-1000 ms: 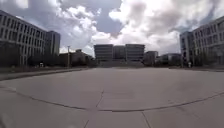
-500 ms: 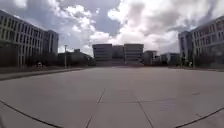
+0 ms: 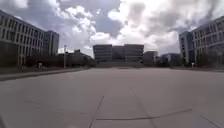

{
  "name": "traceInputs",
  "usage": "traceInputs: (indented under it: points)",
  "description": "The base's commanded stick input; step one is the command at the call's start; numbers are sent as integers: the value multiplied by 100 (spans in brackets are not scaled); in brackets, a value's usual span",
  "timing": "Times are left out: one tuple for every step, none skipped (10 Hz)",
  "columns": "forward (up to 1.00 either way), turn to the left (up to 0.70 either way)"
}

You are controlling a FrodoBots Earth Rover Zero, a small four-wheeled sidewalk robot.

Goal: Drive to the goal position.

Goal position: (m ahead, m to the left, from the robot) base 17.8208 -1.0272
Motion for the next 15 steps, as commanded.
traceInputs:
  points:
    - [100, 0]
    - [100, 0]
    - [100, 0]
    - [100, 0]
    - [100, 0]
    - [100, 0]
    - [100, 0]
    - [100, 0]
    - [100, 0]
    - [100, 0]
    - [100, 0]
    - [100, 0]
    - [100, 0]
    - [100, 0]
    - [100, 0]
